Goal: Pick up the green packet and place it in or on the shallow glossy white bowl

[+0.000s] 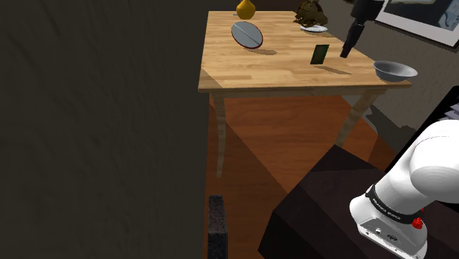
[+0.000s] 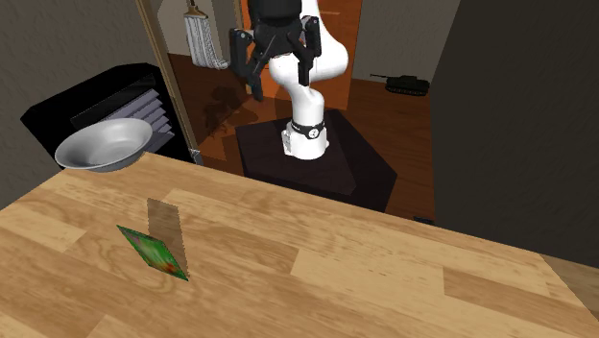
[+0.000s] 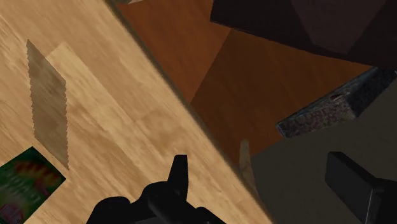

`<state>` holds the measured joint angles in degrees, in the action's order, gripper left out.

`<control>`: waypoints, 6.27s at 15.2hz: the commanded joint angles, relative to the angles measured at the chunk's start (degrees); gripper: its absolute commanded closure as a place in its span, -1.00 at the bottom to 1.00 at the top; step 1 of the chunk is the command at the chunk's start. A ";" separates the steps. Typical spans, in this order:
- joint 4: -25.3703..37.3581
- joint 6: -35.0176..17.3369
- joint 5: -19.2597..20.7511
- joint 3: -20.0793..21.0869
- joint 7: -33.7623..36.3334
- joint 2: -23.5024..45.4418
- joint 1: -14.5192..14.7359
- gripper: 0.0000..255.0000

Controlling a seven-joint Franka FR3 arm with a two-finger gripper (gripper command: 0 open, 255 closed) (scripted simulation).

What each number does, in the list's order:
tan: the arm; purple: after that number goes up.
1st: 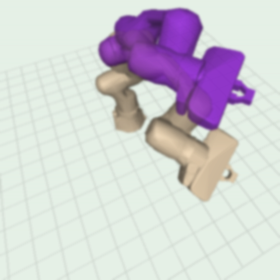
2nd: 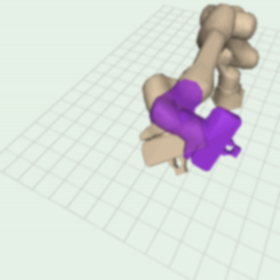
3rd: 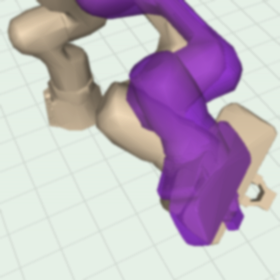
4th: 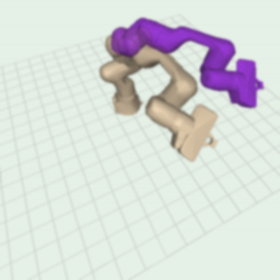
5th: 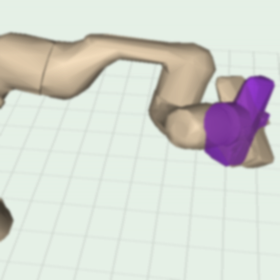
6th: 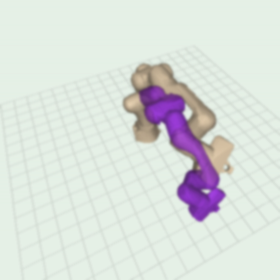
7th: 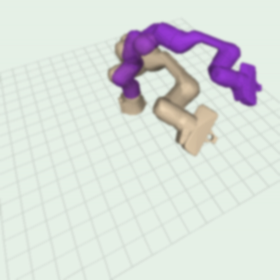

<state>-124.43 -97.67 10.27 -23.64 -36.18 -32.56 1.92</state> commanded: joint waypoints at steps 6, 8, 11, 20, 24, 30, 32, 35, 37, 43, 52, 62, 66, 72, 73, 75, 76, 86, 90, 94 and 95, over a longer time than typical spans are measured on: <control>12.11 -2.44 -1.29 -10.57 -20.36 14.59 3.86 -1.00; 16.34 -2.82 -3.21 -13.50 -26.53 19.65 4.77 -1.00; 23.47 -2.83 -7.71 -17.41 -36.26 28.24 5.17 -1.00; 53.60 4.31 -25.33 -18.09 -61.64 57.25 -6.88 -1.00; 51.77 2.11 -25.39 -17.65 -62.16 57.63 -6.90 -1.00; 47.72 -1.59 -25.28 -17.60 -62.36 57.36 -6.10 -1.00; 47.72 -1.59 -25.28 -17.60 -62.36 57.36 -6.10 -1.00; 47.72 -1.59 -25.28 -17.60 -62.36 57.36 -6.10 -1.00; 47.73 -1.58 -25.28 -17.60 -62.36 57.36 -6.10 1.00; 47.73 -1.58 -25.28 -17.60 -62.36 57.36 -6.10 1.00; 53.88 3.59 -25.77 -17.56 -62.26 58.30 -7.64 1.00; 68.12 13.89 -28.11 -16.90 -62.14 62.11 -12.42 1.00; 76.89 19.34 -30.01 -16.14 -61.84 65.15 -16.00 1.00; 76.96 21.29 -29.50 -16.96 -63.66 63.19 -16.96 1.00; 73.39 20.06 -28.33 -17.76 -64.70 60.90 -15.83 1.00; 67.83 18.29 -26.20 -19.02 -66.52 56.99 -14.34 1.00; 65.56 17.63 -25.23 -19.57 -67.37 55.26 -13.84 1.00; 52.88 15.31 -17.67 -23.88 -75.72 42.77 -13.88 1.00; 51.18 15.75 -15.97 -25.57 -79.71 39.93 -15.64 1.00; 51.00 16.70 -15.34 -27.59 -84.42 38.49 -18.18 1.00; 51.21 17.04 -15.38 -28.19 -85.84 38.37 -19.04 1.00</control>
<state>-73.60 -81.33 -5.31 -51.30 -120.67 6.20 -16.44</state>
